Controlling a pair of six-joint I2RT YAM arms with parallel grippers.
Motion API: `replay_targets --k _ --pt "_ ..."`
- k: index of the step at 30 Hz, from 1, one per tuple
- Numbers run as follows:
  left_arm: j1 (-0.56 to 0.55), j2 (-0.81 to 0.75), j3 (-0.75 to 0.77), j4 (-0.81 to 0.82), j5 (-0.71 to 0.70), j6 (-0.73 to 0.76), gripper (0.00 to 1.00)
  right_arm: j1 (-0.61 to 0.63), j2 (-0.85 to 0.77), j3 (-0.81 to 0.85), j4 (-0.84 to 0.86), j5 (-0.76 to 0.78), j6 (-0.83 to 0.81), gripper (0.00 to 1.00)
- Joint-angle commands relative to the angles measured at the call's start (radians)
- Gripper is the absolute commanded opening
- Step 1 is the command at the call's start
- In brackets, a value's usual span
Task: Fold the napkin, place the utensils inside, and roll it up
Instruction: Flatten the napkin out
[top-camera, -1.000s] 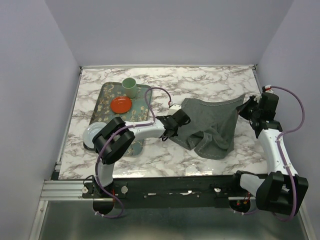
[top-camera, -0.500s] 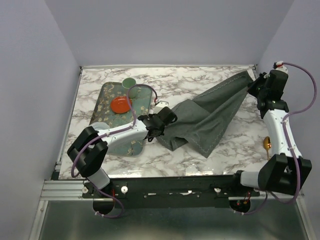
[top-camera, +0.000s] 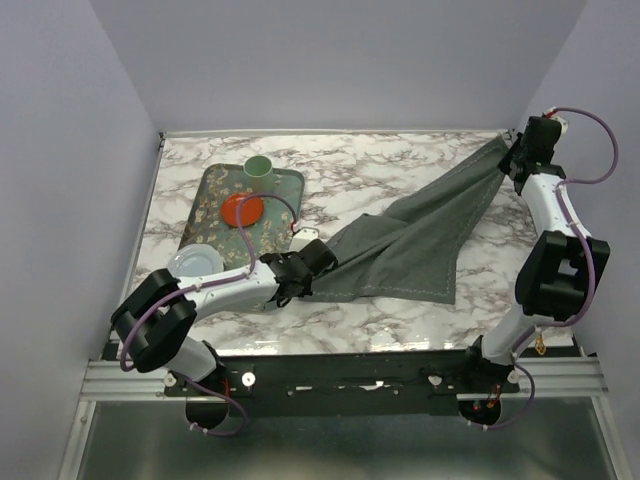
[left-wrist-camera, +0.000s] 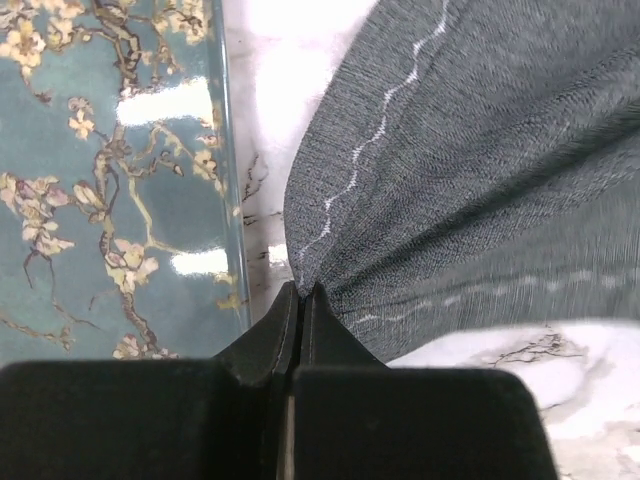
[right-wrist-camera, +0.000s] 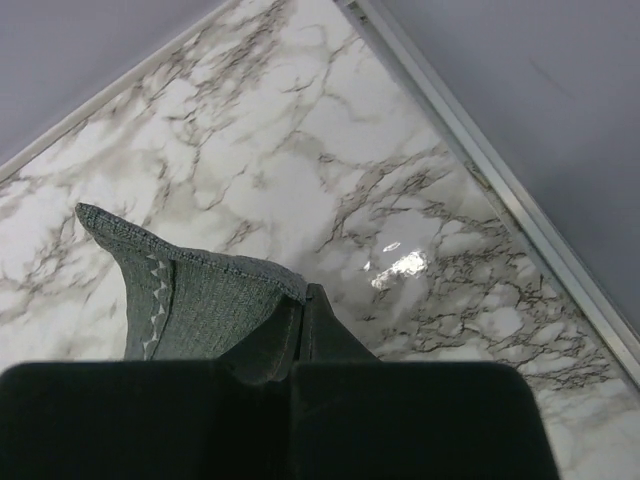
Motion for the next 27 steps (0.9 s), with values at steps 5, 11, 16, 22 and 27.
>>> replay_targets --k 5,11,16,22,27 --pt "-0.009 -0.063 -0.06 0.048 0.045 -0.069 0.0 -0.056 0.16 0.157 -0.118 0.2 0.028 0.01" --pt "-0.028 0.001 -0.016 0.137 0.173 -0.047 0.0 -0.033 0.154 0.189 -0.259 -0.105 0.023 0.53" --pt "-0.029 -0.003 0.035 0.113 0.086 -0.033 0.0 -0.033 0.071 0.077 -0.341 -0.176 0.061 0.74" --pt "-0.023 0.023 0.138 0.08 0.023 0.005 0.0 -0.033 -0.161 -0.235 -0.394 -0.2 0.167 0.73" --pt "-0.023 0.023 0.155 0.108 0.043 0.022 0.0 -0.034 -0.294 -0.481 -0.467 -0.203 0.257 0.63"
